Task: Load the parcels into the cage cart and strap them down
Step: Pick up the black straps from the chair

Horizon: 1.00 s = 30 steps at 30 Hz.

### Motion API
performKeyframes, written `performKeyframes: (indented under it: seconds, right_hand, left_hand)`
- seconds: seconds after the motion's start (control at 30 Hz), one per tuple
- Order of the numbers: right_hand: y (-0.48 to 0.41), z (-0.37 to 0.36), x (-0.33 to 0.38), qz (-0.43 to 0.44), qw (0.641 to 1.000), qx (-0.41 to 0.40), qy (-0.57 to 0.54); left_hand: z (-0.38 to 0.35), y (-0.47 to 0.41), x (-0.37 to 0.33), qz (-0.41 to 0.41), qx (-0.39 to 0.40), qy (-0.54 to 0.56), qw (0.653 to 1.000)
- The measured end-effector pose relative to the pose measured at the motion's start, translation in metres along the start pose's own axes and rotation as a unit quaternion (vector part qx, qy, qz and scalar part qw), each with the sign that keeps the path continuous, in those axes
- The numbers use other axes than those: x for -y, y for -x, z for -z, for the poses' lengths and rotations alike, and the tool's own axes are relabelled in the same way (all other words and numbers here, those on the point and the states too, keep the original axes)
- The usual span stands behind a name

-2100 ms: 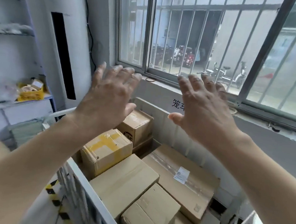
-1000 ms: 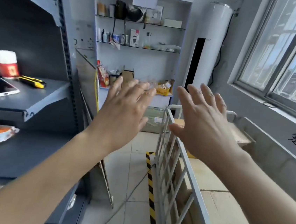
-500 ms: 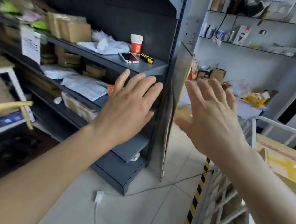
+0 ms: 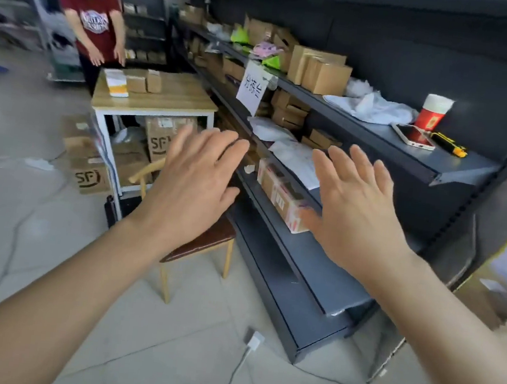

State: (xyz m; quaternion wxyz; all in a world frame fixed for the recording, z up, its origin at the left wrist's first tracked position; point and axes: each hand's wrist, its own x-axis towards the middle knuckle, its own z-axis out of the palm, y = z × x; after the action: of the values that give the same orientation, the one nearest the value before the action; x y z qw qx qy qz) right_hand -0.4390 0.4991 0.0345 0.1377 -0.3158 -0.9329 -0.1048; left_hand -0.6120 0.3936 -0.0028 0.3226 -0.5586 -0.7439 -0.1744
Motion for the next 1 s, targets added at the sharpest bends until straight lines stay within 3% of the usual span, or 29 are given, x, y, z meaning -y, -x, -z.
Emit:
performKeyframes:
  seconds: [0.43, 0.73, 1.0]
  right_hand:
    - [-0.218, -0.138, 0.122, 0.060, 0.996, 0.032, -0.066]
    - [-0.326, -0.255, 0.139, 0.066, 0.983, 0.129, -0.109]
    - [-0.433, -0.384, 0.127, 0.102, 0.968, 0.193, -0.120]
  left_hand:
    - [-0.140, -0.019, 0.209, 0.091, 0.086, 0.002, 0.992]
    - [-0.257, -0.030, 0.276, 0.183, 0.179, 0.024, 0.966]
    - [-0.387, -0.047, 0.306, 0.302, 0.277, 0.049, 0.911]
